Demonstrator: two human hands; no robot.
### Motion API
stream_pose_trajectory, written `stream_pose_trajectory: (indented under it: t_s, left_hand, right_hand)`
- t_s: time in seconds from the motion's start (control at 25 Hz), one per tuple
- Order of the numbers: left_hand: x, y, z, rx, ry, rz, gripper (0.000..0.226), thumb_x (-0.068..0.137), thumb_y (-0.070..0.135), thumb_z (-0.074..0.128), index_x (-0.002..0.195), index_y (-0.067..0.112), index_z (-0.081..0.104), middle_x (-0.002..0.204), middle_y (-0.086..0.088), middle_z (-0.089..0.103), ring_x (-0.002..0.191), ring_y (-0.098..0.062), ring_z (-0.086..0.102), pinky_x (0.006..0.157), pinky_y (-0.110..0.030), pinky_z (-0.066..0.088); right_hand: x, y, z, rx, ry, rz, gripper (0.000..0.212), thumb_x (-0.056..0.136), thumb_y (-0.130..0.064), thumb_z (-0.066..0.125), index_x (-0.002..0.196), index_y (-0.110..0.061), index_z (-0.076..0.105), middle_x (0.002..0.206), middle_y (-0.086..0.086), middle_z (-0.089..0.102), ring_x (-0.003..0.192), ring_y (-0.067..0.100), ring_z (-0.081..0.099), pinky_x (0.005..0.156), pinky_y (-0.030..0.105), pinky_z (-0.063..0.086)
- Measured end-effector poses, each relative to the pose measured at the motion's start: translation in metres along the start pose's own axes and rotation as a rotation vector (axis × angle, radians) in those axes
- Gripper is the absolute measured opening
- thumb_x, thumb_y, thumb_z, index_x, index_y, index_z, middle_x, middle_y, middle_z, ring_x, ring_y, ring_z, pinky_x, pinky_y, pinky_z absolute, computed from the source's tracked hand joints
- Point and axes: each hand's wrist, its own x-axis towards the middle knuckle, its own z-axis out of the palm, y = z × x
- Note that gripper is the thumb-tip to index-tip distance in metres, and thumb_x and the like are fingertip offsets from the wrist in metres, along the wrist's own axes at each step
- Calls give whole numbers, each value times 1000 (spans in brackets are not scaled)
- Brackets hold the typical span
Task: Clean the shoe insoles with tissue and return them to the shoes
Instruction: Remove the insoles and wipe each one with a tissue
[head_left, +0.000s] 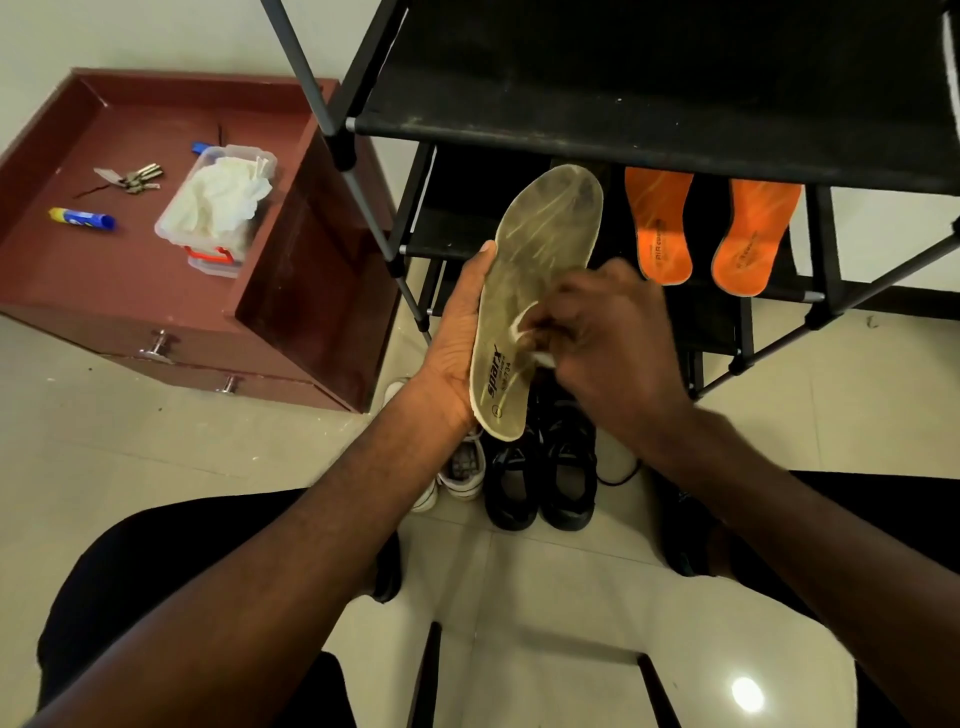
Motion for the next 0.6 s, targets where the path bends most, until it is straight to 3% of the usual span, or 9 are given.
stream_pose_trajectory:
  t_s: [0.04, 0.12, 0.2, 0.32, 0.48, 0.6]
  left_hand:
    - [-1, 0, -1, -10, 0, -13, 60, 104, 58, 50, 133, 7, 63, 106, -10, 71, 87, -20, 72, 78, -32, 61]
    - [-1, -1, -4, -22, 6, -14, 62, 103, 59, 51, 137, 8, 62, 111, -12, 71, 96, -23, 72, 85, -35, 61]
    - [1, 1, -5, -17, -9, -7, 69, 104, 60, 49, 148, 7, 54, 128, -15, 67, 113, -27, 68, 99, -39, 56]
    - [5, 3, -6, 32, -24, -8, 76, 102, 66, 48, 153, 10, 50, 144, -15, 60, 131, -28, 60, 113, -42, 46]
    - [6, 1, -12, 70, 14, -56, 74, 102, 68, 45, 146, 9, 58, 126, -12, 71, 115, -25, 70, 102, -39, 55]
    - [1, -4, -7, 58, 4, -97, 66, 103, 61, 47, 141, 9, 61, 119, -11, 73, 107, -23, 71, 110, -40, 49]
  right_hand:
    - [-4, -5, 4, 71, -63, -45, 7, 85, -27, 78, 92, -26, 80, 91, -15, 70, 92, 14, 55, 80, 44, 48]
    - [-9, -12, 5, 44, -118, -81, 9, 83, -29, 83, 92, -29, 80, 92, -16, 69, 92, 12, 55, 80, 47, 50]
    - [-2, -1, 0, 50, -29, 32, 12, 83, -31, 84, 94, -28, 80, 92, -15, 68, 92, 13, 58, 83, 48, 51]
    - [11, 9, -9, 319, -34, 234, 10, 83, -26, 85, 91, -23, 80, 90, -15, 68, 88, 4, 66, 85, 37, 57]
    - [9, 7, -10, 276, -57, 232, 7, 84, -27, 83, 90, -23, 80, 87, -18, 70, 86, -1, 67, 85, 33, 58]
    - [14, 14, -15, 281, -9, 288, 9, 86, -28, 82, 93, -22, 80, 91, -15, 73, 86, 0, 69, 84, 36, 59]
